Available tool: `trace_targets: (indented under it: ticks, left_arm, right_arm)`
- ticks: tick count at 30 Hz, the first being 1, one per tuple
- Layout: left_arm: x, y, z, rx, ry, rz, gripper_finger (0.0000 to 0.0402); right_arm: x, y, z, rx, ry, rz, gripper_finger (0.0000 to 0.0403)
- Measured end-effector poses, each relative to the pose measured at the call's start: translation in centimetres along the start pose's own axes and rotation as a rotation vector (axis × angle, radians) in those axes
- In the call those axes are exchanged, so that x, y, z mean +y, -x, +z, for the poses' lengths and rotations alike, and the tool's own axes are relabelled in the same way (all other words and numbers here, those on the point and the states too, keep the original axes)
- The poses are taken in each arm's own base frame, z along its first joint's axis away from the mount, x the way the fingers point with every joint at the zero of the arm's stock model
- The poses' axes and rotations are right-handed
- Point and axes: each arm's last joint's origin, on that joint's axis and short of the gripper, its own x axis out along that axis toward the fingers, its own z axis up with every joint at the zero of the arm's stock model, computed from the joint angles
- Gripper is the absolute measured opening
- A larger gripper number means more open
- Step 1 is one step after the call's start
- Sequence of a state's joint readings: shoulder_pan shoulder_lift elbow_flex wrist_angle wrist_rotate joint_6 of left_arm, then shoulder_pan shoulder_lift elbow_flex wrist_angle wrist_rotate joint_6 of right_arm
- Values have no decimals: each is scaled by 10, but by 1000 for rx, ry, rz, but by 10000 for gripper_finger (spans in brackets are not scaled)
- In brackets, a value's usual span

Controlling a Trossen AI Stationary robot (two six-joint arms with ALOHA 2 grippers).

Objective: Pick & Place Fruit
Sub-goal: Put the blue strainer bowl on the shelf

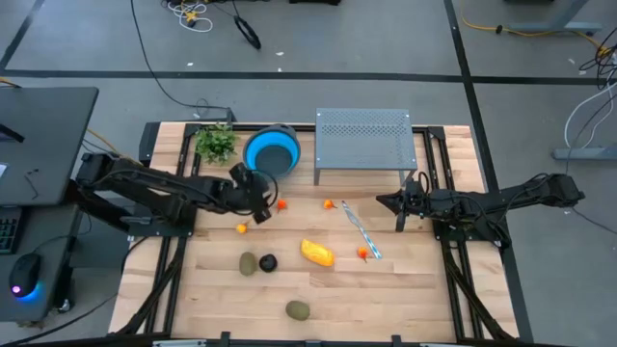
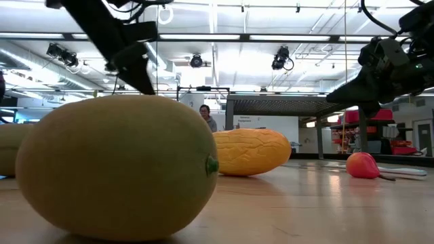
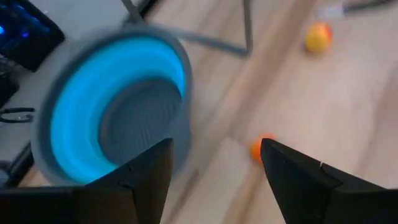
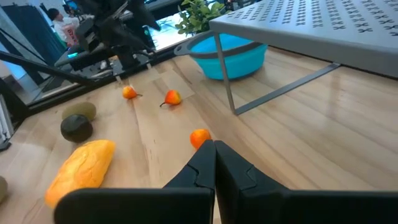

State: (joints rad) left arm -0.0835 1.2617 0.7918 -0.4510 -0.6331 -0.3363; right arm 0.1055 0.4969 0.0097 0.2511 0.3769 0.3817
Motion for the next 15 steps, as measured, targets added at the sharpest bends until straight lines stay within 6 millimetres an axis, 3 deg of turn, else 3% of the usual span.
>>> trace_targets:
  ticks: [6,15]
  left_arm:
    - [26,-20,19,-60,73,-11,252]
    - [62,-40,25,-18,93,-138,252]
  right_arm:
    - [0,0,0,-5,0,-15,3]
    - [0,0,0,-4,3,-15,3]
